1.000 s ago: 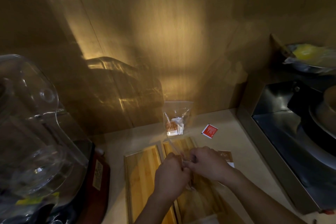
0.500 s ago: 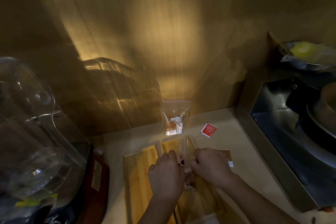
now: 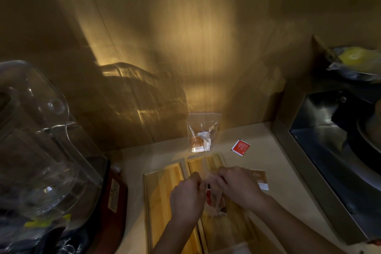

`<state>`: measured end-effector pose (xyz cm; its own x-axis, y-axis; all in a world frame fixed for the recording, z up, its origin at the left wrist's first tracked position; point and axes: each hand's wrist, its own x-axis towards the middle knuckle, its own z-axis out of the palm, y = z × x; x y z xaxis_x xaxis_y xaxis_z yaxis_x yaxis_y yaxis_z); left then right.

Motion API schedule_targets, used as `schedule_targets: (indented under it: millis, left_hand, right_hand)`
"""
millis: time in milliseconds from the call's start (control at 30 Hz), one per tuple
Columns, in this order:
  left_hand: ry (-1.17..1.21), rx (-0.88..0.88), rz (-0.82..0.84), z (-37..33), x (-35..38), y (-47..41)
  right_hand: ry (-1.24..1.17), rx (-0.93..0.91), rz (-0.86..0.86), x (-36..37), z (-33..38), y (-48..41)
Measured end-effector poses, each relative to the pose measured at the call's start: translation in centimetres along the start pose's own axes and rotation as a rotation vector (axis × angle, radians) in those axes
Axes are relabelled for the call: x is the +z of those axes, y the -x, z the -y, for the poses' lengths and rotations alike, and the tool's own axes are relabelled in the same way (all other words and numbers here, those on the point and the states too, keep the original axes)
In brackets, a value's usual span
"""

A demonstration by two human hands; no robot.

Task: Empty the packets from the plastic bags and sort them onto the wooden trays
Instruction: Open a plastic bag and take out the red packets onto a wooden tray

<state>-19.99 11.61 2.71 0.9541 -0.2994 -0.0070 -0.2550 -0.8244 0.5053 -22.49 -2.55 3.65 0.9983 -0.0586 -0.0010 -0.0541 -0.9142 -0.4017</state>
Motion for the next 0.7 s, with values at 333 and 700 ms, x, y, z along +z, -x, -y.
schedule_targets:
  millis: [333, 700]
  left_hand:
    - [0.022, -0.169, -0.174, 1.2, -1.2, -0.6]
    - [-0.161, 0.043, 0.205, -2.6, 0.8, 3.2]
  right_hand:
    - [0.022, 0.253, -0.138, -1.0, -0.5, 0.1]
    - [-0.162, 0.373, -0.014, -1.2, -0.5, -0.3]
